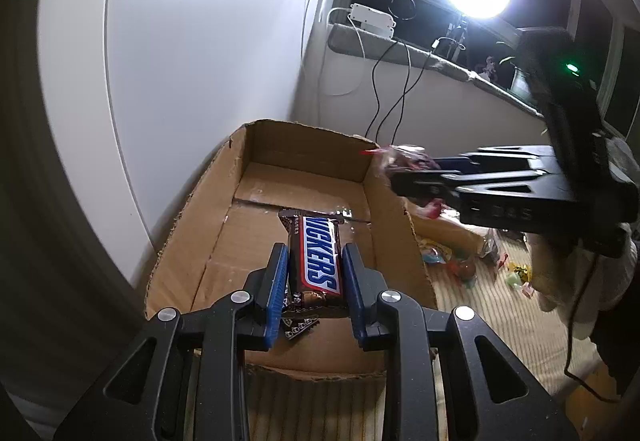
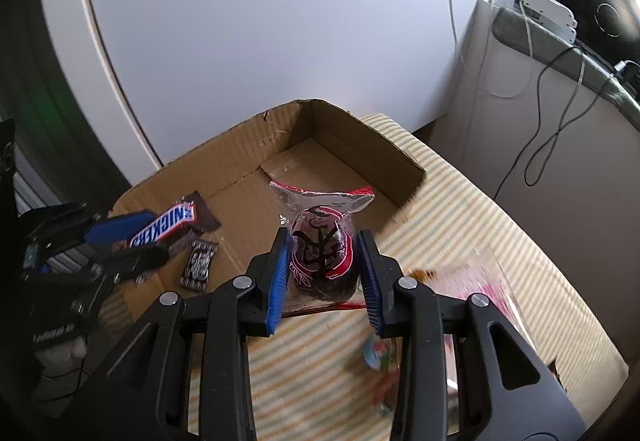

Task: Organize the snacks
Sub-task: 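Carry the Snickers bar and red candy bag into the box and release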

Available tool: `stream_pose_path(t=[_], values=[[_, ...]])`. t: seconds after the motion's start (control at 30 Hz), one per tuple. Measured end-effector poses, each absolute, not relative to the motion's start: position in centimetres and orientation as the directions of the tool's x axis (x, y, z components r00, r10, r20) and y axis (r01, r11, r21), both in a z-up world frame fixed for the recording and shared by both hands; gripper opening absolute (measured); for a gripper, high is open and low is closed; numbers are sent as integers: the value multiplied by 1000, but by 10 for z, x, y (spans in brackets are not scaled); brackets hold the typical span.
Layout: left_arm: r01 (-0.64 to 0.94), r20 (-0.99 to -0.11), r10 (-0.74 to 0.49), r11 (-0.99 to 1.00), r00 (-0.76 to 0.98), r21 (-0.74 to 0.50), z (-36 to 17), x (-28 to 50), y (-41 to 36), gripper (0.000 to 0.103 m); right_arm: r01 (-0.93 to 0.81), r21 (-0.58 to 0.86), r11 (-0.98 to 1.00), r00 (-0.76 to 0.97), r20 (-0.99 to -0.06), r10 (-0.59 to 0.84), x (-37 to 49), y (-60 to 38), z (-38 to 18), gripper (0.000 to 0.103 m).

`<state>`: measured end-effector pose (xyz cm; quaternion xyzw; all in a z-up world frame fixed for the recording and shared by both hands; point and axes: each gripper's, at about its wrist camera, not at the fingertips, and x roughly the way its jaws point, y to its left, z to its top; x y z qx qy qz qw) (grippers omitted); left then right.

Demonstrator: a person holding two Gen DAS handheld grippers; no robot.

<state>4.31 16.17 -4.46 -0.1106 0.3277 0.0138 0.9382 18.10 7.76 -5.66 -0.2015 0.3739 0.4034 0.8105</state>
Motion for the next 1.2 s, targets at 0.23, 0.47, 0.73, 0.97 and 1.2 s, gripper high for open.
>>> stream_pose_path(t=[0.23, 0.47, 0.73, 0.97, 1.2], values=[[-101, -629, -47, 975, 776, -197, -48, 50, 162, 26, -816, -26, 578, 371, -789, 489, 196, 106, -69, 34], [-100, -636, -48, 976, 770, -195, -50, 53, 162, 26, -822, -30, 568, 357, -805, 475, 207, 119, -77, 34], [-127, -640, -27, 973, 768, -194, -51, 55, 166, 52, -821, -53, 568, 373, -803, 465, 207, 123, -78, 64], [-130, -633, -18, 974, 774, -187, -48, 50, 167, 60, -820, -75, 568, 401, -783, 476, 201, 119, -67, 83], [-115, -623, -28, 975, 782, -189, -42, 46, 161, 60, -813, -84, 576, 422, -766, 485, 194, 105, -58, 83]])
